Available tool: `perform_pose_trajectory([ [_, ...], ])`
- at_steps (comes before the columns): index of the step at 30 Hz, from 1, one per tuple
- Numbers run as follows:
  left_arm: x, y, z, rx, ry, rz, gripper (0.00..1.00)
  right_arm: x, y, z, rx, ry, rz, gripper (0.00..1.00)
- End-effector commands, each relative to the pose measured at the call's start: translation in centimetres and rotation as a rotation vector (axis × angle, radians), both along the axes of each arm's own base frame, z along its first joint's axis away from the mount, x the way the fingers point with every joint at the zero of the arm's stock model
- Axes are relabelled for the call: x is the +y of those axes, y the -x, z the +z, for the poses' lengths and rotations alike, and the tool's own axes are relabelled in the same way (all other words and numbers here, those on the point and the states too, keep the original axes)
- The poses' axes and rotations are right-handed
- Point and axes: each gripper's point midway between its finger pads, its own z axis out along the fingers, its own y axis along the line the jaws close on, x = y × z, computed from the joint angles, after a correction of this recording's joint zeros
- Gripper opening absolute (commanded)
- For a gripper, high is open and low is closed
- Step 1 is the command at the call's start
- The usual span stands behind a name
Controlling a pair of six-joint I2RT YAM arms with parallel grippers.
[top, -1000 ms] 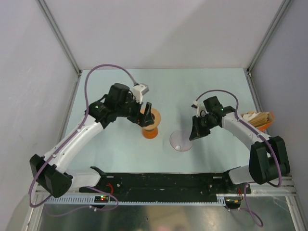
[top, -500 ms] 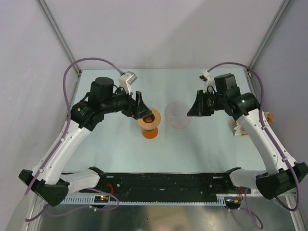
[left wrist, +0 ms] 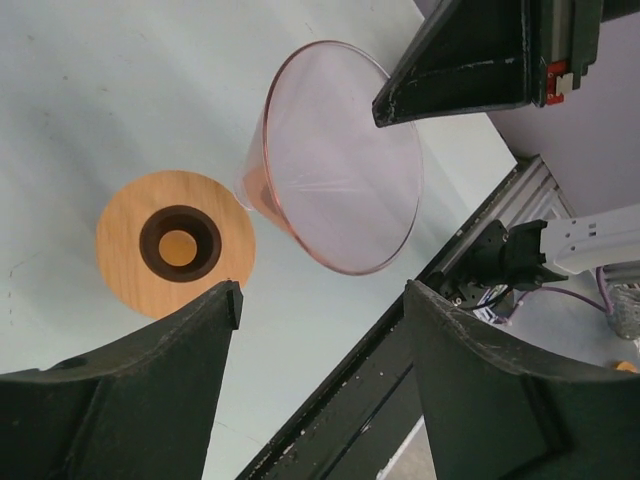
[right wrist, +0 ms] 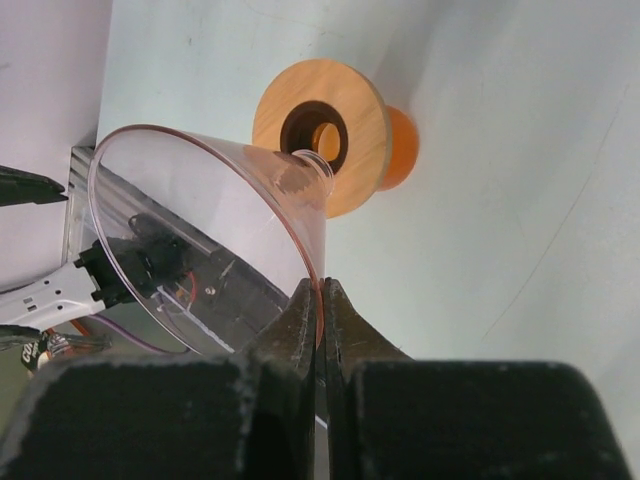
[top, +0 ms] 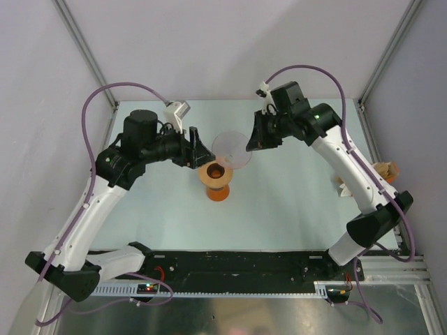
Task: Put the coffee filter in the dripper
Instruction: Place the coffee dripper in the dripper holder.
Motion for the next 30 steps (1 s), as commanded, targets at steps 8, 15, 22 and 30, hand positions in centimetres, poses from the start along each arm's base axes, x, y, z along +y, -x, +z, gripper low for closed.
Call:
perform_pose_trajectory([
  [8, 2.4, -1.3, 0.0, 0.019, -0.086, 0.092, 0.59, 2.7, -0.6, 2.5, -0.04, 0.023, -0.02, 0.0],
  [15, 2.5, -2.2, 0.1, 0.055, -0.092, 0.106, 0.45, 4.1, -0.7, 2.4, -0.05, 0.034, -0.04, 0.0],
  [22, 2.3, -2.7, -0.6, 0.087, -0.103, 0.106, 0.37, 5.3, -0.3, 2.2, -0.023, 0.013, -0.02, 0.0],
  [30, 2.9, -3.2, -1.8, 0.104, -0.144, 0.138, 0.27, 6.5, 0.1, 1.3, 0.033, -0.007, 0.002, 0.0],
])
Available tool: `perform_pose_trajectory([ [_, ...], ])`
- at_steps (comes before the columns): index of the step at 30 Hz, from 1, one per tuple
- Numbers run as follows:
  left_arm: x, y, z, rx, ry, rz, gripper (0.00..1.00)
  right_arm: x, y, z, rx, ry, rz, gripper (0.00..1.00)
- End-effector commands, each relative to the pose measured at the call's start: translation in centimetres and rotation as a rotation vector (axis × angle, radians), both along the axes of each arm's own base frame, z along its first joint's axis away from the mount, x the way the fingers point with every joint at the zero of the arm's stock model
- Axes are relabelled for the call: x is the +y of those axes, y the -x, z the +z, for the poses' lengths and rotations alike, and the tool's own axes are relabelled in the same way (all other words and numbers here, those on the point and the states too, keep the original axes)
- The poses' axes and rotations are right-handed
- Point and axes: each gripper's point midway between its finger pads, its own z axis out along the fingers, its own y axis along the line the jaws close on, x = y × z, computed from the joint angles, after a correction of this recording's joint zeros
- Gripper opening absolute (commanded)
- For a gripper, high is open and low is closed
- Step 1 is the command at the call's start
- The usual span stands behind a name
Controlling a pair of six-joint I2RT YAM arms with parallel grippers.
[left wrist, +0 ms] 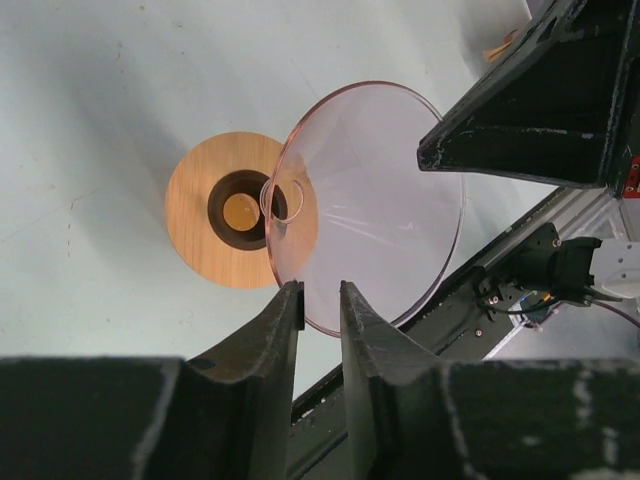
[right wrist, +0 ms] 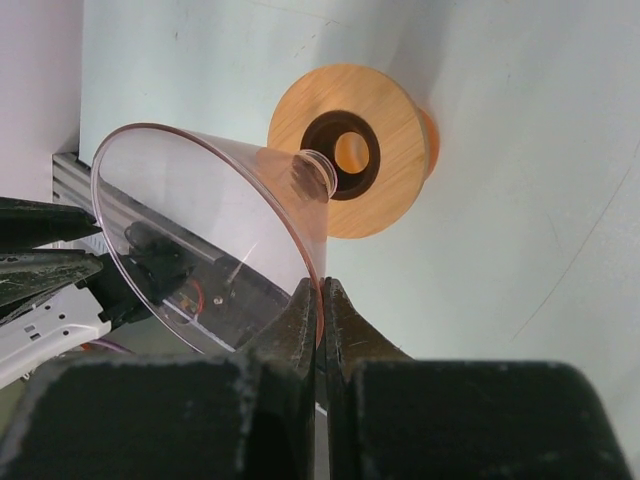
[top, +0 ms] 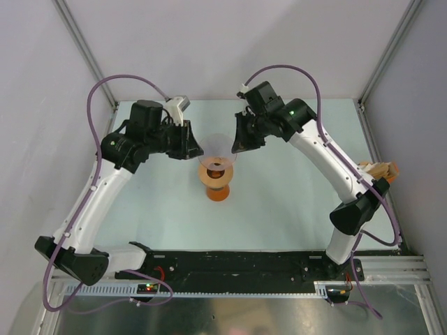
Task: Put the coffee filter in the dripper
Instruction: Place the coffee dripper in the dripper holder.
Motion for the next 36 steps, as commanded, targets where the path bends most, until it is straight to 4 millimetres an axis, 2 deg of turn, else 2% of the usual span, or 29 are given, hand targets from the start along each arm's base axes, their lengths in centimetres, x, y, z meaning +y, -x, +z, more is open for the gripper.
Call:
perform_pose_trajectory([
  [1, 0.6, -0.7, 0.4, -0.023, -0.025, 0.026, 0.25, 1.8, 0.0, 2.2, -0.005, -0.093, 0.012, 0.0],
  [4, 0.9, -0.9, -0.3, -0.015, -0.052, 0.037, 0.23, 2.2, -0.1, 1.8, 0.012, -0.099, 0.017, 0.0],
  [8, 1.7, -1.3, -0.9, -0.014, -0.092, 0.066, 0.31, 2.4, -0.2, 1.6, 0.019, -0.098, 0.019, 0.0],
  [17, 3.1, -2.1, 1.9, -0.103, -0.091, 0.101, 0.43, 1.9, -1.0, 1.1, 0.023, -0.083, -0.002, 0.0],
  [25, 3.2, -2.6, -0.4, -0.05, -0.132, 0.102, 0.43, 2.7, -1.2, 1.7, 0.01, -0.103, 0.017, 0.0],
  [29, 2.9, -2.9, -0.9, -0.034, -0.135, 0.095, 0.39, 3.0, -0.9, 1.9, 0.006, -0.109, 0.028, 0.0],
  [36, 2.1, -2.6, -1.5, 0.003, -0.113, 0.063, 0.17, 3.2, -1.1, 0.9, 0.021, -0.089, 0.022, 0.0],
])
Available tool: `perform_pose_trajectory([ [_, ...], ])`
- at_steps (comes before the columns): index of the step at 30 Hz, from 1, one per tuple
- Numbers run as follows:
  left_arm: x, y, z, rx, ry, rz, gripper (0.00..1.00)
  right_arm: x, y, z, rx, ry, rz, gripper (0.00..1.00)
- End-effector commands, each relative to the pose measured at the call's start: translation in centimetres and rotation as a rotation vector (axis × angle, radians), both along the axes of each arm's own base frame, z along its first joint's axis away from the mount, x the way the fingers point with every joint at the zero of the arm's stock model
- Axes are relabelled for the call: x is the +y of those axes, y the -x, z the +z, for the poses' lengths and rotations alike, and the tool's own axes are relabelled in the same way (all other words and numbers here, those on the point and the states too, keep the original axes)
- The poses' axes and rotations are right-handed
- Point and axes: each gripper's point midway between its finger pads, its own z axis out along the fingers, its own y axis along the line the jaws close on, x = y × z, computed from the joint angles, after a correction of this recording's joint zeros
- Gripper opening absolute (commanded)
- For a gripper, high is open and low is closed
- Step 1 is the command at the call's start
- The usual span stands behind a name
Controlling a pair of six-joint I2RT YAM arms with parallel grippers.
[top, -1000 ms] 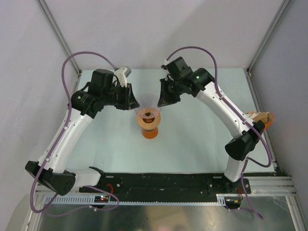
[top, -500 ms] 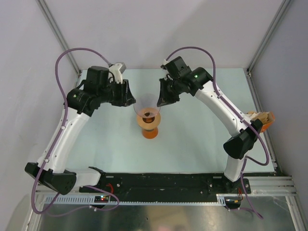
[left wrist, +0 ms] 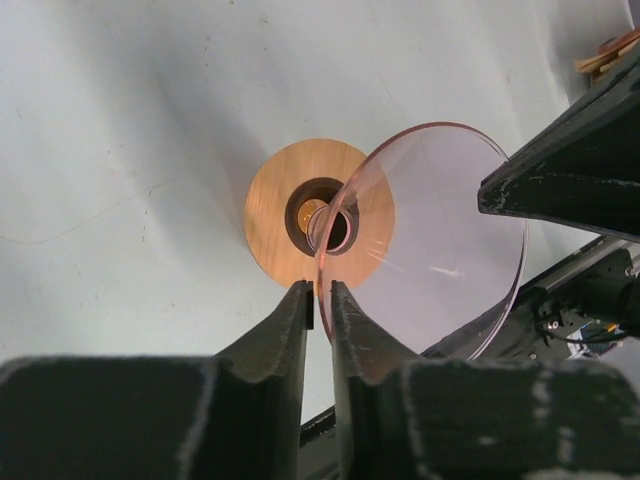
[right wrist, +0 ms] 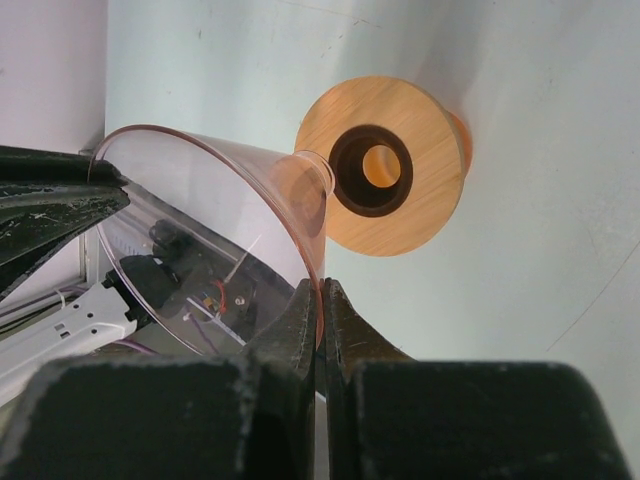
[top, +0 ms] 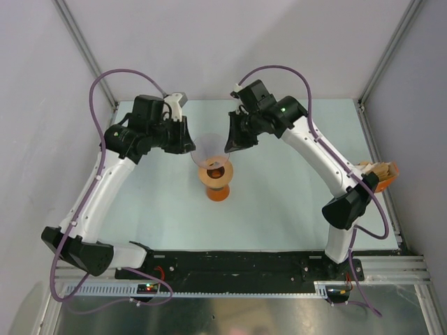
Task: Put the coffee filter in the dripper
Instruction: Place the coffee dripper in the dripper holder.
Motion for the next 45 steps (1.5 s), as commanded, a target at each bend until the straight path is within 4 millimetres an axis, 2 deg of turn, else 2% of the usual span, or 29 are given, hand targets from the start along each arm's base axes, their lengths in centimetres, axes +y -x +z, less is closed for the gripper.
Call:
perform_pose_trajectory([
  [1, -0.6, 0.3, 0.0, 0.009, 0.021, -0.03, 0.15, 1.1, -0.6, 1.2, -0.028, -0.047, 0.002, 0.0],
  [5, -1.0, 0.4, -1.1, 0.059, 0.03, -0.018, 0.05, 1.6, -0.4, 0.4, -0.006, -0.036, 0.01, 0.0],
  [10, -1.4, 0.6, -2.3, 0.117, 0.048, -0.01, 0.01, 1.3, 0.0, -0.2, 0.005, -0.015, 0.016, 0.0],
  [18, -2.0, 0.0, -3.0, 0.155, 0.056, -0.01, 0.0, 1.4, 0.3, -1.3, 0.051, -0.023, 0.037, 0.0],
  [25, -2.1, -0.8, -3.8, 0.169, 0.036, -0.01, 0.0, 1.5, -0.7, -2.5, 0.066, -0.016, 0.038, 0.0],
  [28, -2.0, -0.9, -4.3, 0.172, 0.019, -0.013, 0.0, 1.1, -1.0, -3.8, 0.093, 0.002, 0.036, 0.0],
  [32, -1.9, -0.9, -5.3, 0.197, 0.004, -0.019, 0.0, 0.8, -1.1, -5.3, 0.141, 0.012, 0.035, 0.0],
  [45, -1.7, -0.7, -8.4, 0.25, -0.044, -0.04, 0.0, 0.8, -1.3, -7.0, 0.152, 0.05, 0.044, 0.0],
])
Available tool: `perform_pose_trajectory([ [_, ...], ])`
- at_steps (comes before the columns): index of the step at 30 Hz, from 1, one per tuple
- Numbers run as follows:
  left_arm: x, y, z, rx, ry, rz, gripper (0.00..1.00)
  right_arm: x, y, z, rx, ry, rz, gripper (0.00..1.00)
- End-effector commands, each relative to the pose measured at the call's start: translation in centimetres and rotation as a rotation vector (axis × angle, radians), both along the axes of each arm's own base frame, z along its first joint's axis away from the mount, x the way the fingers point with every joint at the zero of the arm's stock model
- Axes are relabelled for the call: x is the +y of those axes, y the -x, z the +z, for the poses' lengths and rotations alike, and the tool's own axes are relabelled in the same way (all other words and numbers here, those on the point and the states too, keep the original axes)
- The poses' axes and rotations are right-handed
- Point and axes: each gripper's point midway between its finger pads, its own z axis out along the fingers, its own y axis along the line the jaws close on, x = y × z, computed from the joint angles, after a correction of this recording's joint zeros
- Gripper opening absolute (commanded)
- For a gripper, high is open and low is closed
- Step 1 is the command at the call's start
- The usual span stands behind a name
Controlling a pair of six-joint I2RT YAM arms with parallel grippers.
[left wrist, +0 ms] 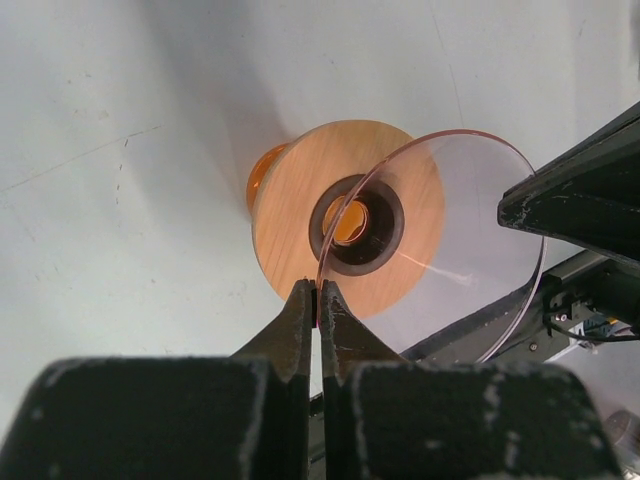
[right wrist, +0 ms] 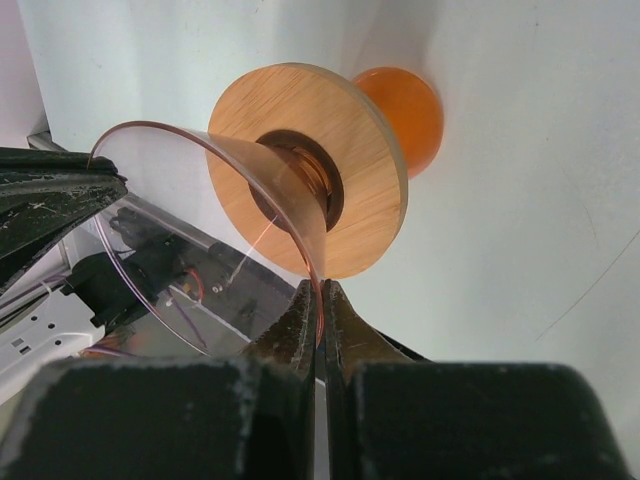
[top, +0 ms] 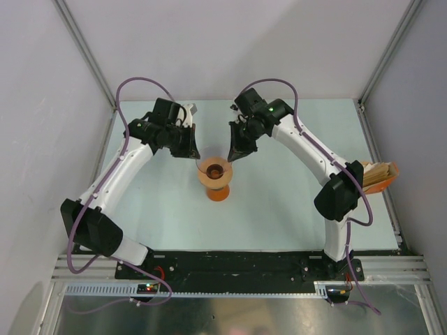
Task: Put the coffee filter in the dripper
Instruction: Place the coffee dripper in the dripper holder.
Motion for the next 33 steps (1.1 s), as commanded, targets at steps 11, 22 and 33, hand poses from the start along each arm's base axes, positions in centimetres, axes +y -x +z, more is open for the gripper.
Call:
perform_pose_trajectory([
  [11, -0.8, 1.2, -2.7, 0.034, -0.002, -0.08, 0.0, 0.7, -0.4, -1.6, -0.037, 0.02, 0.06, 0.0],
  [22, -1.1, 2.9, -5.0, 0.068, -0.024, -0.105, 0.0, 0.3, 0.3, -2.8, -0.046, 0.072, 0.085, 0.0],
  [33, -0.5, 3.9, -8.0, 0.1, -0.066, -0.116, 0.0, 0.4, 0.5, -3.7, -0.037, 0.096, 0.094, 0.0],
])
